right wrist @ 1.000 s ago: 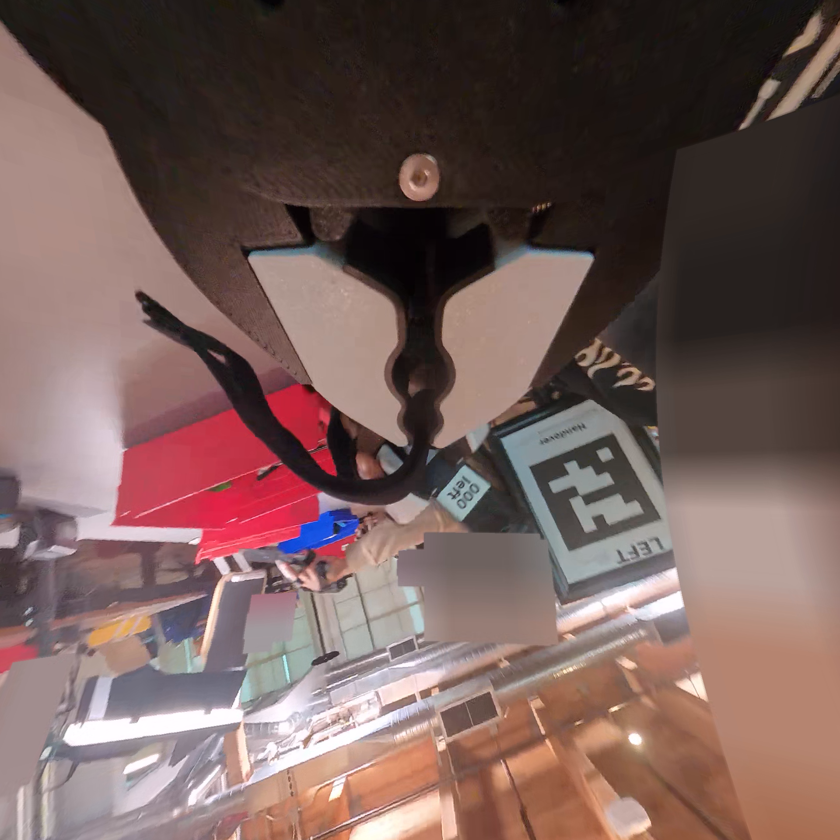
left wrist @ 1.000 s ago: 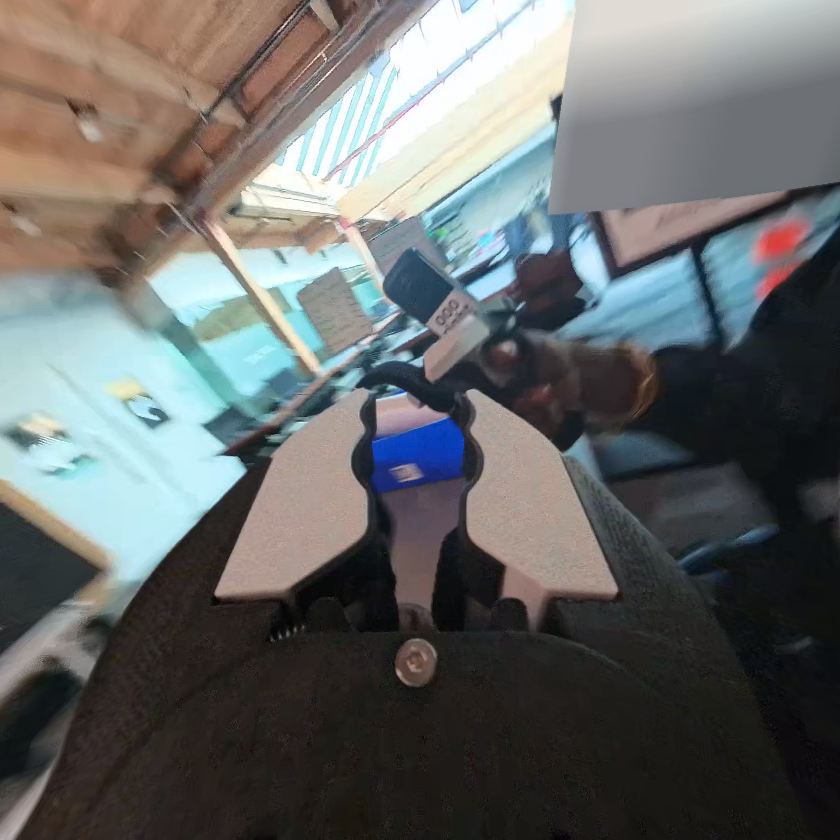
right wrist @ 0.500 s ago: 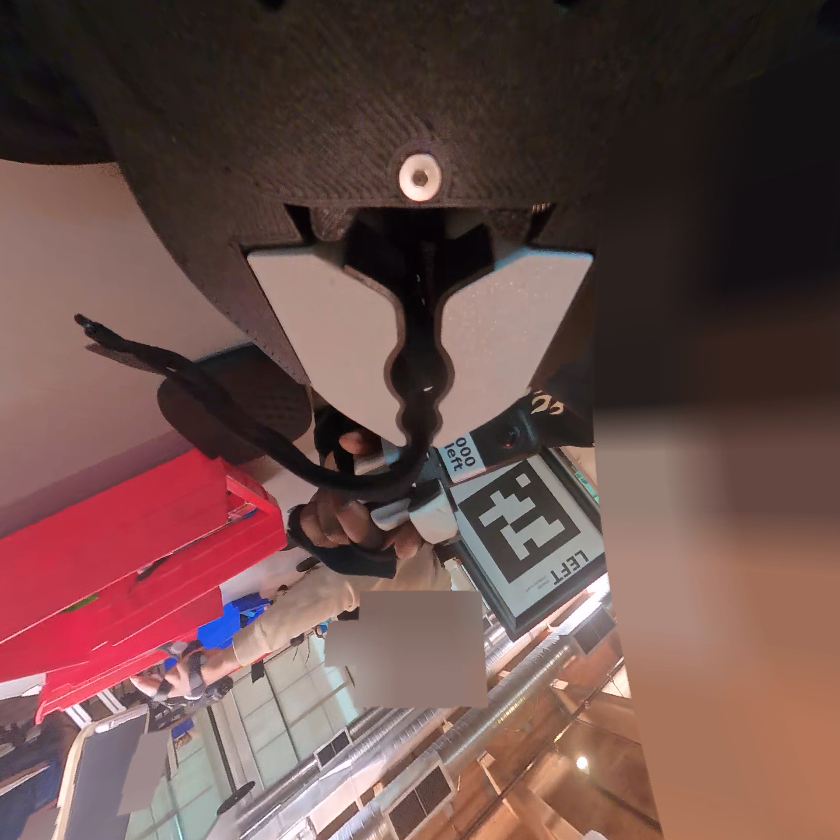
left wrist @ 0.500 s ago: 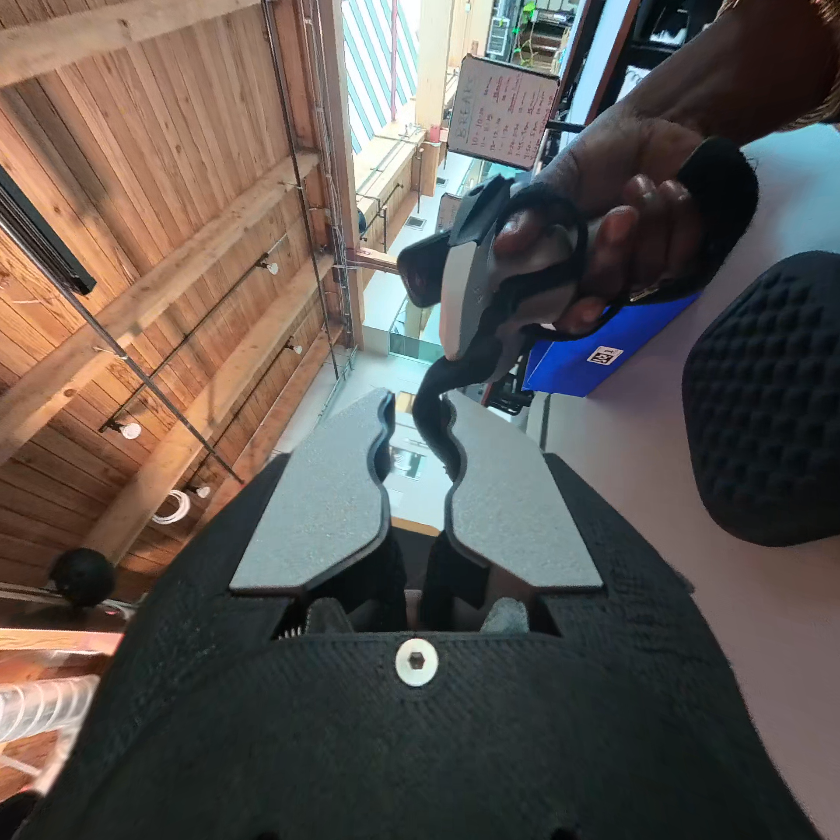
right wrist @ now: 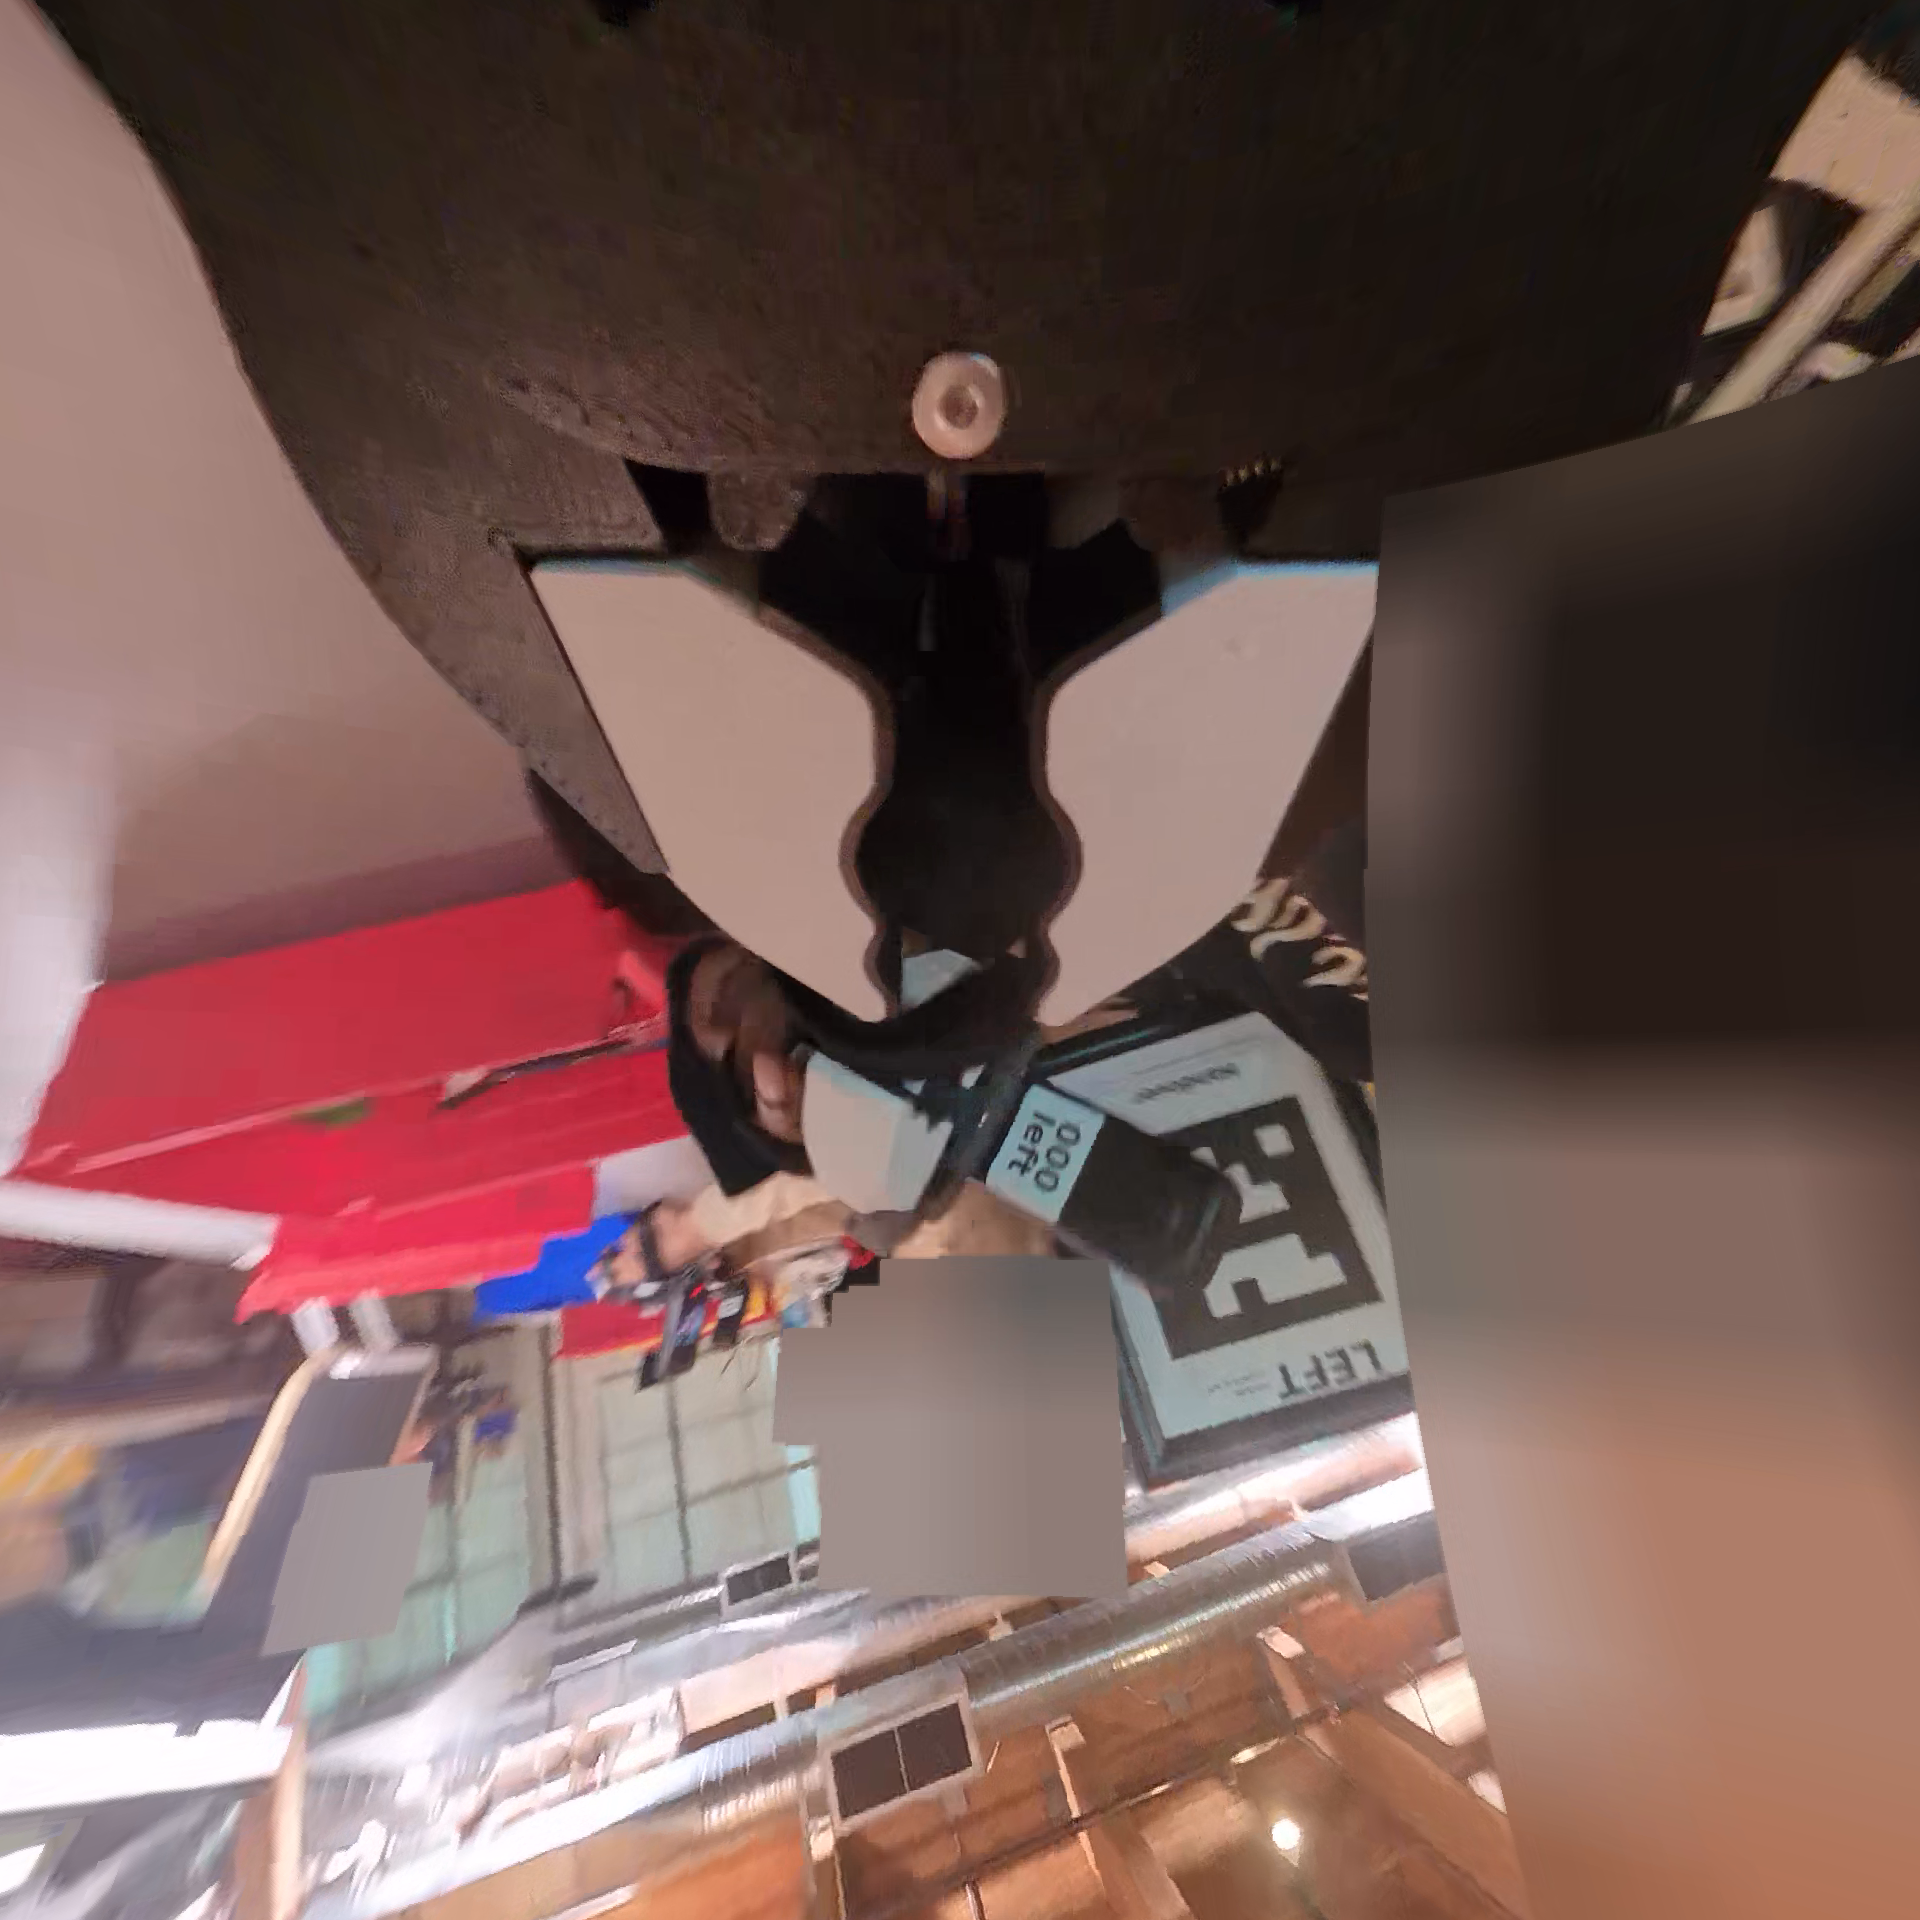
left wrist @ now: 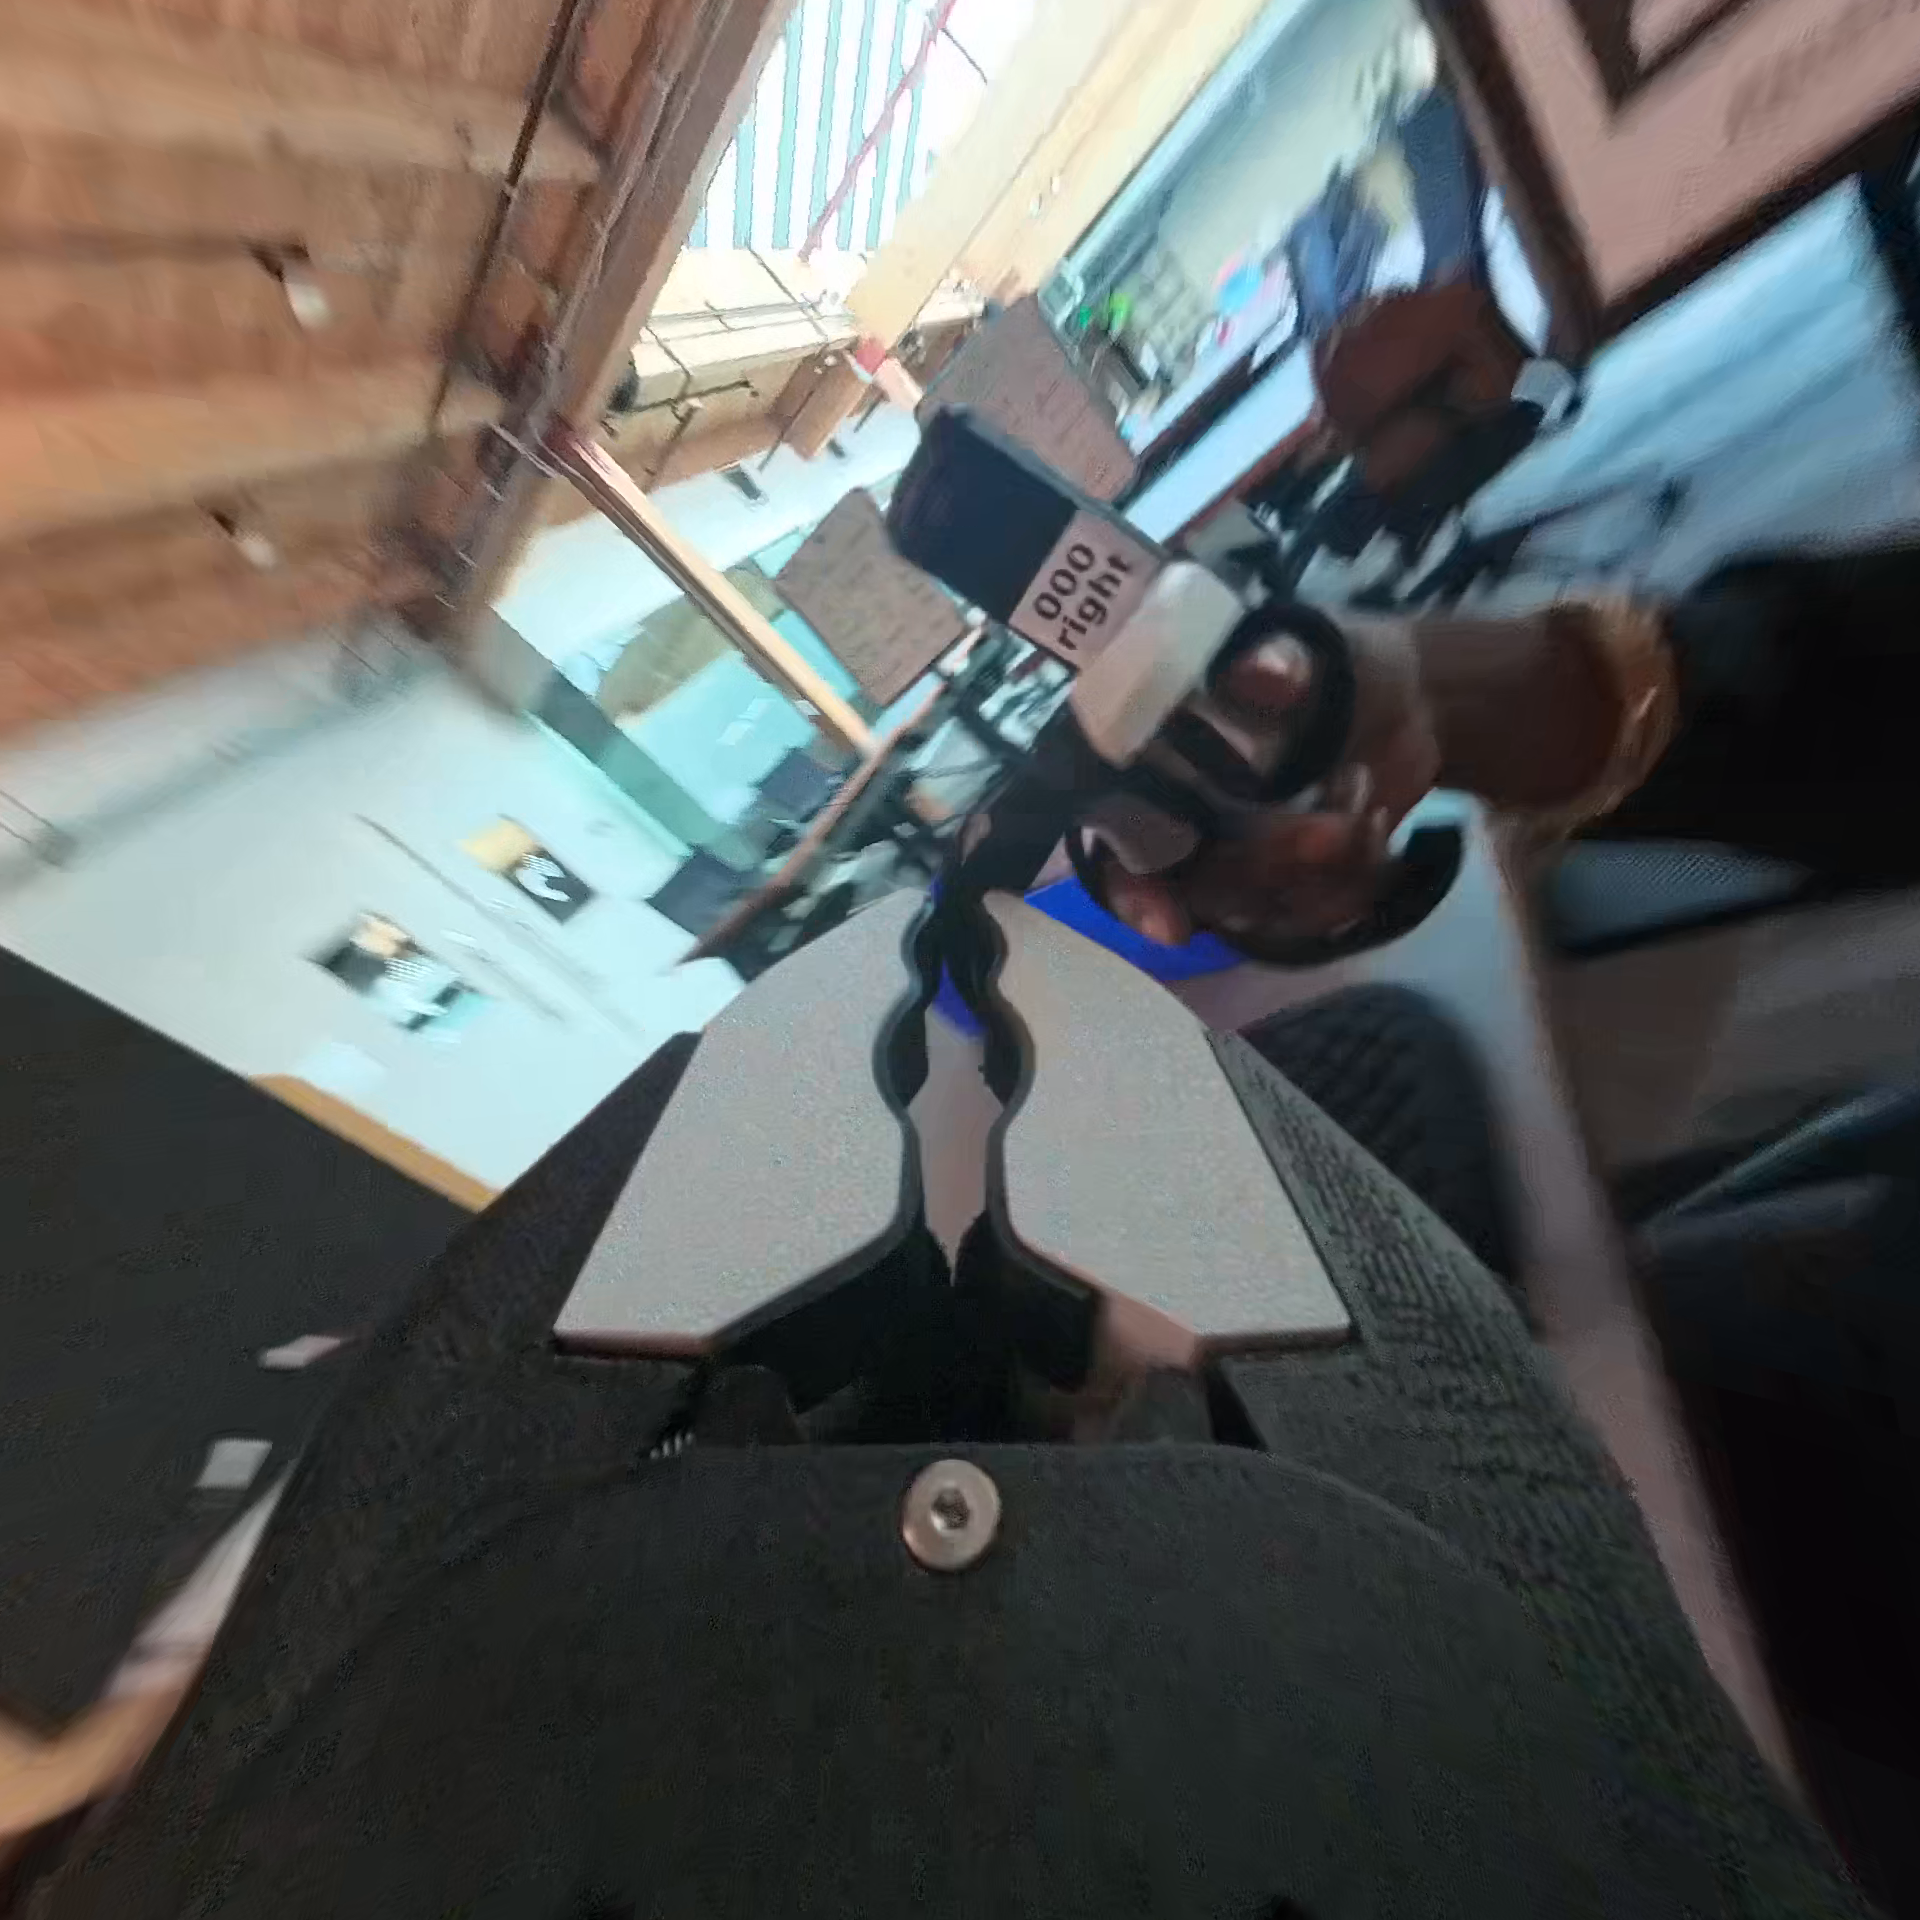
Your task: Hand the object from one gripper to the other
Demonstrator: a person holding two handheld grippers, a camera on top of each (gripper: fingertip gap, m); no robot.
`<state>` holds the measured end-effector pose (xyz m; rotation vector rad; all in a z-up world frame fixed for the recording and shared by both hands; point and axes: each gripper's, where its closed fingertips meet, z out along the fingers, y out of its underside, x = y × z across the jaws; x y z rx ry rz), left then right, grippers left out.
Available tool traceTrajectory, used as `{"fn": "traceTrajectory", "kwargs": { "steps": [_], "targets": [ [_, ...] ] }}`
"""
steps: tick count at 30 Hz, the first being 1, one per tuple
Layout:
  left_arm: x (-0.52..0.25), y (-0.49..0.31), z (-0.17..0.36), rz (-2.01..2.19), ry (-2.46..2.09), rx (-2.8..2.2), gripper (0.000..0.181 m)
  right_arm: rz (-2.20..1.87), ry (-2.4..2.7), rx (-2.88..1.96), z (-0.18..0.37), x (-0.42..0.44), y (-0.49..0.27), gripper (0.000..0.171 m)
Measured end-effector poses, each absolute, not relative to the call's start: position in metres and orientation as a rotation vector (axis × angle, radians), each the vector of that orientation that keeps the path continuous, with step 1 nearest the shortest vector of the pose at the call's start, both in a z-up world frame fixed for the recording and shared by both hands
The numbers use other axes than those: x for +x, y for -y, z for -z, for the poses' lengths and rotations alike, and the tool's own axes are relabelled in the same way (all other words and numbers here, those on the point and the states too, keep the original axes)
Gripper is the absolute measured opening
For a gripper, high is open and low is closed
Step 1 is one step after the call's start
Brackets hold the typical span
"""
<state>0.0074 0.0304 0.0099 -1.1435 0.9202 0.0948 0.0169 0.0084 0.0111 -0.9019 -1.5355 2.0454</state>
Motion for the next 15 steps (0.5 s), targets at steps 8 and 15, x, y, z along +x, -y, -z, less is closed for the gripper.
{"fn": "traceTrajectory", "kwargs": {
  "steps": [8,15],
  "targets": [
    [0.001,-0.024,-0.019,0.775,-0.628,-1.258,0.005,-1.616,1.46,-0.796,-0.016,0.016,-0.027,0.029],
    [0.01,-0.018,-0.018,0.875,-0.655,-1.263,0.005,-1.739,1.572,-0.848,0.002,0.006,-0.011,0.018]
  ]
}}
